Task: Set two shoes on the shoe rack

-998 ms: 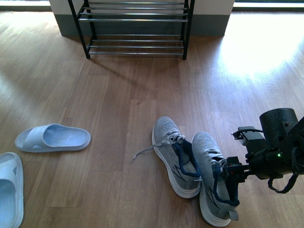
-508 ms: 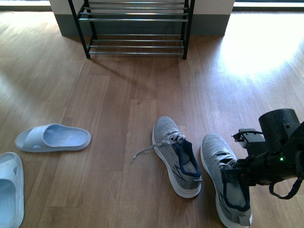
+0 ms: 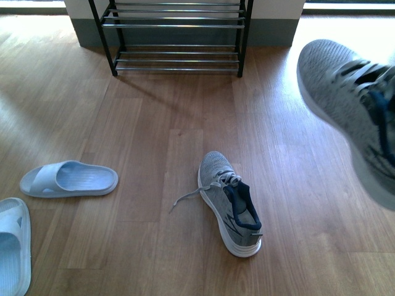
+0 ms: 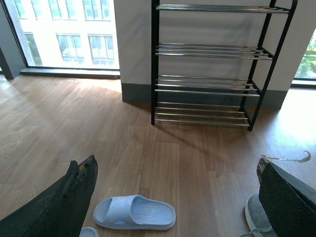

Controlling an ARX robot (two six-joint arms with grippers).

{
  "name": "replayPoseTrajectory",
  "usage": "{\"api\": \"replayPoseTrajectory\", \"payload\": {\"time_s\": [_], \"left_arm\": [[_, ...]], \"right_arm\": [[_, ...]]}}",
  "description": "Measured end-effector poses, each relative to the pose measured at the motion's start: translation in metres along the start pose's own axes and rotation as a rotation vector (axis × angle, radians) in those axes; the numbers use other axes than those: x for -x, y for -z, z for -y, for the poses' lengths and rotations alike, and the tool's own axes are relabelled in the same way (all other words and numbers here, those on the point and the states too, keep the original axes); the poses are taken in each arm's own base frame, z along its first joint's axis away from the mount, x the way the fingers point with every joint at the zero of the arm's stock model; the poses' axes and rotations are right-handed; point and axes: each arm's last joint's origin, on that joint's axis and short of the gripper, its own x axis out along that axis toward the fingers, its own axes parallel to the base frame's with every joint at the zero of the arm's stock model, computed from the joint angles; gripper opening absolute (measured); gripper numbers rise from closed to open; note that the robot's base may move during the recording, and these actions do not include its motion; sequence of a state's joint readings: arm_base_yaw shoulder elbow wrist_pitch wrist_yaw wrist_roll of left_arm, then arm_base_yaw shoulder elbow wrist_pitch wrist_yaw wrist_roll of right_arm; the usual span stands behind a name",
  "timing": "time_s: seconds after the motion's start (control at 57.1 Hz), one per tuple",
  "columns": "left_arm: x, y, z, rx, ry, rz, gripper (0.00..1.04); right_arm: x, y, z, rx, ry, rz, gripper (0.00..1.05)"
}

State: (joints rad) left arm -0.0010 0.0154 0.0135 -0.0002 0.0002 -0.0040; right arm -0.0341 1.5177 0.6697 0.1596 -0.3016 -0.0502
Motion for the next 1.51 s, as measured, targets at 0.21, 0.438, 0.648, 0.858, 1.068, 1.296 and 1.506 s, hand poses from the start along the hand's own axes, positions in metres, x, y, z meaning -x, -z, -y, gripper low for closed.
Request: {"api": "replayPoseTrajectory", "payload": {"time_s": [0.21, 0.438, 0.648, 0.858, 1.068, 1.296, 1.506], "left_arm": [[0.000, 0.000, 0.000, 0.000, 0.000, 0.000, 0.95], [0.000, 0.000, 0.000, 0.000, 0.000, 0.000, 0.95], [0.000, 0.000, 0.000, 0.000, -0.004, 0.000, 0.95], [0.000, 0.000, 0.000, 0.000, -0.003, 0.000, 0.95], [0.000, 0.000, 0.000, 0.000, -0.001, 0.000, 0.95], [0.000, 0.000, 0.000, 0.000, 0.005, 0.000, 0.95], [0.000, 0.000, 0.000, 0.000, 0.000, 0.000, 0.95]], "right_arm": [[0.082, 0.002, -0.023, 0.096, -0.074, 0.256, 0.01], [0.113, 0.008, -0.034, 0.187, -0.055, 0.401, 0.01], [0.110, 0.011, -0.032, 0.180, -0.031, 0.386, 0.01], [0.110, 0.012, -0.034, 0.187, -0.062, 0.386, 0.01], [0.110, 0.012, -0.032, 0.181, -0.034, 0.385, 0.01], [0.110, 0.012, -0.032, 0.180, -0.032, 0.384, 0.01], [0.110, 0.012, -0.031, 0.179, -0.020, 0.384, 0.01]]}}
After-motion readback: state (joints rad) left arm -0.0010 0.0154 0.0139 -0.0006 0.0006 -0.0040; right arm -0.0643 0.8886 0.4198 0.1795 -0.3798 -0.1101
